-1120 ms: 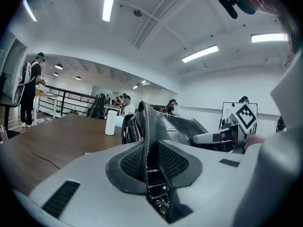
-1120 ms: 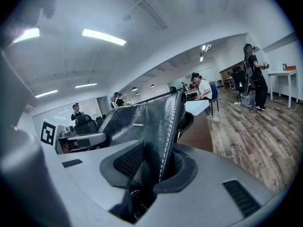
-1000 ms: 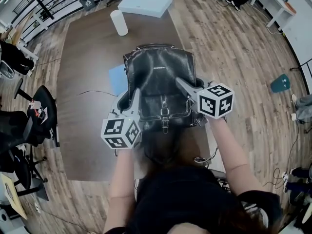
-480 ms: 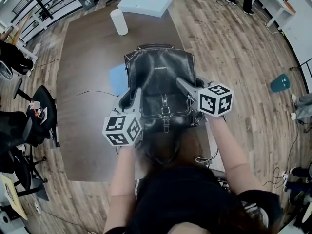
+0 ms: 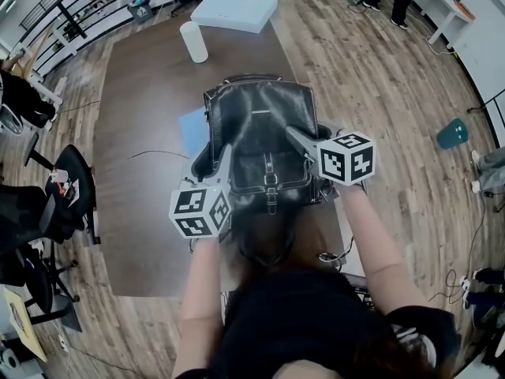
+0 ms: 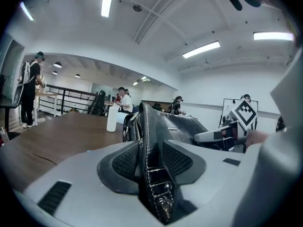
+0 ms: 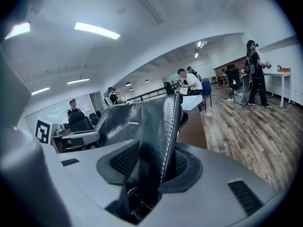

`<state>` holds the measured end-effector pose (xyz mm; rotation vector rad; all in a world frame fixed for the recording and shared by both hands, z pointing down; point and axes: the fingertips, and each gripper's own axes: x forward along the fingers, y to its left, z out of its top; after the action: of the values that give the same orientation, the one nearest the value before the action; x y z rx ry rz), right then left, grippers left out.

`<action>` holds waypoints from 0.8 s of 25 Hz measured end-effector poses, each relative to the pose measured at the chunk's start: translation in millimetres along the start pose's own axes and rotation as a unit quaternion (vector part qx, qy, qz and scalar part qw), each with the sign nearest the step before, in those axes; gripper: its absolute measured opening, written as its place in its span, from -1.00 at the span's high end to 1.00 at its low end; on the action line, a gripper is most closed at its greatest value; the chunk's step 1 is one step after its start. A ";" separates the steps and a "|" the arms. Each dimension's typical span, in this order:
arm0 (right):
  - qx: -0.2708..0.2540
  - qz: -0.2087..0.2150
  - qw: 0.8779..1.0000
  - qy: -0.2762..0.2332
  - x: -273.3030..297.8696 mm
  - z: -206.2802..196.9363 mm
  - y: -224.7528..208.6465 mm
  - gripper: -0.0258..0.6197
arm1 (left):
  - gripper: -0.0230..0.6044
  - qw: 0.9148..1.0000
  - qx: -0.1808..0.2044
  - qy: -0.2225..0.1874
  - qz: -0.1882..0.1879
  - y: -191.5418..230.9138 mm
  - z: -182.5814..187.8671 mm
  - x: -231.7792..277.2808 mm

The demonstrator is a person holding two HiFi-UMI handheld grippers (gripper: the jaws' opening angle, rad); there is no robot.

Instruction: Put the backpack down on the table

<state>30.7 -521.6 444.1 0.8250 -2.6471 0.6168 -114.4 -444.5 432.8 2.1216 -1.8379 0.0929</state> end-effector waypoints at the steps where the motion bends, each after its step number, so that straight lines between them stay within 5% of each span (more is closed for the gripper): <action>1: 0.000 -0.002 1.000 0.004 -0.8 -0.6 0.3 0.43 | 0.41 1.000 0.001 0.001 0.001 0.6 -0.3 -0.2; 6: -0.012 -0.019 0.999 0.023 -9.9 -5.5 -0.2 0.19 | 0.34 1.000 0.009 0.001 0.007 1.9 0.6 -2.7; 20: -0.014 -0.125 0.991 -0.046 -61.9 4.5 -6.8 0.16 | 0.22 0.999 0.036 -0.020 0.005 -1.0 9.3 -30.4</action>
<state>82.9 -500.0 417.5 1.1781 -2.5666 0.4853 -120.0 -418.1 415.8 2.1764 -1.8952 0.1213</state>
